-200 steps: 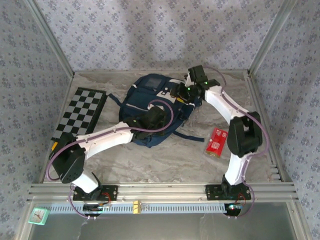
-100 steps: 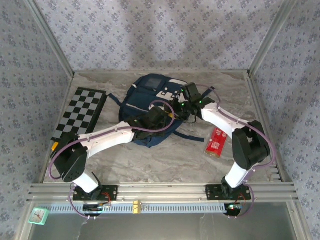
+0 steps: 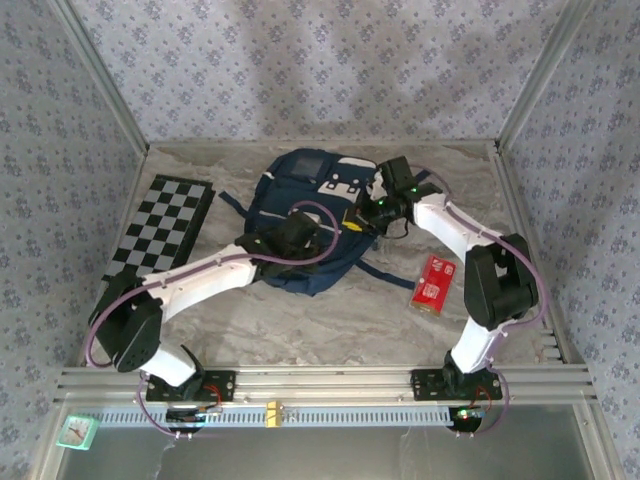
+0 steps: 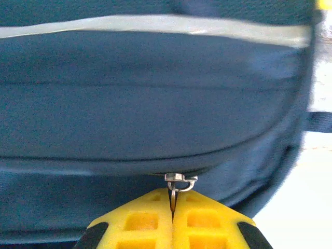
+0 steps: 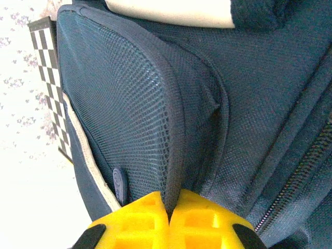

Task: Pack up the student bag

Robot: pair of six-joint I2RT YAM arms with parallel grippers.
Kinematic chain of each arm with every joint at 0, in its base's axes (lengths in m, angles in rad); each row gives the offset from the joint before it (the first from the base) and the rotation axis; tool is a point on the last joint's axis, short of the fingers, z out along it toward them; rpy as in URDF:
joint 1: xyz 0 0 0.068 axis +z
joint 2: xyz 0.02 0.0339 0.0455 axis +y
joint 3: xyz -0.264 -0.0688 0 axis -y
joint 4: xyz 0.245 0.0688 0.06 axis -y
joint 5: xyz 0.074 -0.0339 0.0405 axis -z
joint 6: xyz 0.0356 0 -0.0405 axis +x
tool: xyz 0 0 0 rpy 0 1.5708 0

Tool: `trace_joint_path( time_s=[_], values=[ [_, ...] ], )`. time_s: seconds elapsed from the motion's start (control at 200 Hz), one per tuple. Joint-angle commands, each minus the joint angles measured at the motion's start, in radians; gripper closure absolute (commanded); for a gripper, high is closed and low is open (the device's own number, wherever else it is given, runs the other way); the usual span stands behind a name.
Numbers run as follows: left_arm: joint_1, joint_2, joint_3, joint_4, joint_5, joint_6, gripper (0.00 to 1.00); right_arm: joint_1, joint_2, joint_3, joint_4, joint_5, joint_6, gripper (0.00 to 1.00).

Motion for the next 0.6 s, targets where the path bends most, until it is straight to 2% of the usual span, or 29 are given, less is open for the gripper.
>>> trace_joint_path(
  time_s=[0.0,0.1,0.21,0.27,0.435,0.595],
  values=[
    [0.082,-0.054,-0.059,-0.083,-0.002,0.033,1.0,-0.091,0.045,0.094,-0.085,-0.022,-0.154,1.0],
    [0.128,-0.065,-0.076,-0.06,0.01,0.024,1.0,-0.1,0.085,0.175,-0.131,0.023,-0.213,1.0],
    [0.107,-0.046,-0.041,-0.036,0.059,0.017,1.0,-0.103,0.121,0.224,-0.148,0.014,-0.22,1.0],
    [0.073,-0.04,-0.035,-0.006,0.069,0.012,1.0,-0.105,0.118,0.221,-0.14,0.005,-0.207,0.91],
    [0.01,0.006,0.018,0.011,0.065,0.006,1.0,-0.083,0.009,0.113,-0.085,0.015,-0.151,0.57],
    [0.009,0.026,0.031,0.021,0.071,0.017,1.0,-0.031,-0.142,-0.099,0.011,0.077,0.011,0.38]
  ],
)
